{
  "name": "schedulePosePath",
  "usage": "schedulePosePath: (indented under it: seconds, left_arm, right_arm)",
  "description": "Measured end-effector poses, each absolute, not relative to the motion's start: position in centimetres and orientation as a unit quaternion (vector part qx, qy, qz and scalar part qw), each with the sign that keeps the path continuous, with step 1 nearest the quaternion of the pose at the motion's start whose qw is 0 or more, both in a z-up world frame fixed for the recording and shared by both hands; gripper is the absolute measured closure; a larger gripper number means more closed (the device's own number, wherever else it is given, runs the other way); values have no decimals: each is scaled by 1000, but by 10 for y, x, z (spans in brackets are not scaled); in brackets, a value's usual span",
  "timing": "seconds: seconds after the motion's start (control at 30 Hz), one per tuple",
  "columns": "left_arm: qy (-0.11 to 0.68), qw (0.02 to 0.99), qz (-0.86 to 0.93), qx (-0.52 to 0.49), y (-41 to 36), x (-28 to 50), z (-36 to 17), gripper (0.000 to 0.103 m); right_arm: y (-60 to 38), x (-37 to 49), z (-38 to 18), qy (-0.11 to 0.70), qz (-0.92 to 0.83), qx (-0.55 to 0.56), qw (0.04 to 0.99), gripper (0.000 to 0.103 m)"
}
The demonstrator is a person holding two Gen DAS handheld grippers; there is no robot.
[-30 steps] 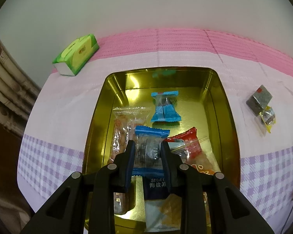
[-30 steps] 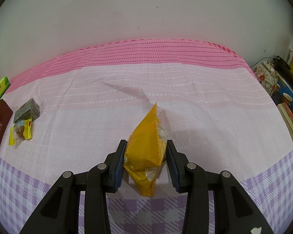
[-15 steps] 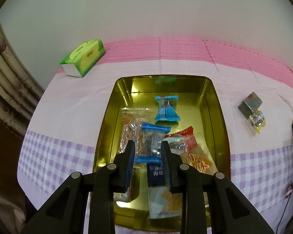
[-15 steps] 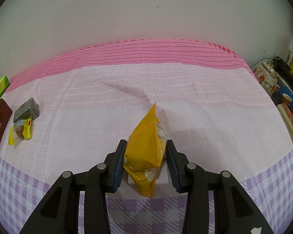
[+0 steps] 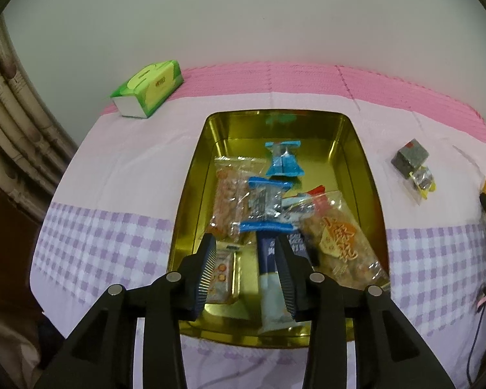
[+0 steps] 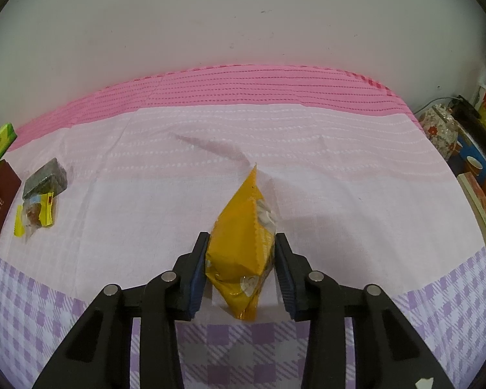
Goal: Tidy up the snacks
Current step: 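Carry the yellow snack bag over the gold tin and open the right tool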
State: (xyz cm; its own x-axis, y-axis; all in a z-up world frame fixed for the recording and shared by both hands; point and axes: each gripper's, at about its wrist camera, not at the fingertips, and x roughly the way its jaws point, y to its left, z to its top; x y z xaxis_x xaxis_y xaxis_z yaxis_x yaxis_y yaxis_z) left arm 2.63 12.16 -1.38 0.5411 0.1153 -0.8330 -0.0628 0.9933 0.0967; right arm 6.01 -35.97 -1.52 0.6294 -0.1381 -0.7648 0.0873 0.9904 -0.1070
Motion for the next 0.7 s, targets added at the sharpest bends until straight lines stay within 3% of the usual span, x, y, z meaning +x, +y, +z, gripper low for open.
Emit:
schedulePosePath:
  seconds: [0.37, 0.7]
  left_arm:
    - [466, 882, 74, 15, 144, 12, -14, 63]
    - [458, 883, 103, -4, 172, 1, -14, 59]
  right_arm:
    - [-341, 61, -7, 430, -72, -49, 899, 71]
    - [-267, 55, 27, 416, 30, -54, 907, 71]
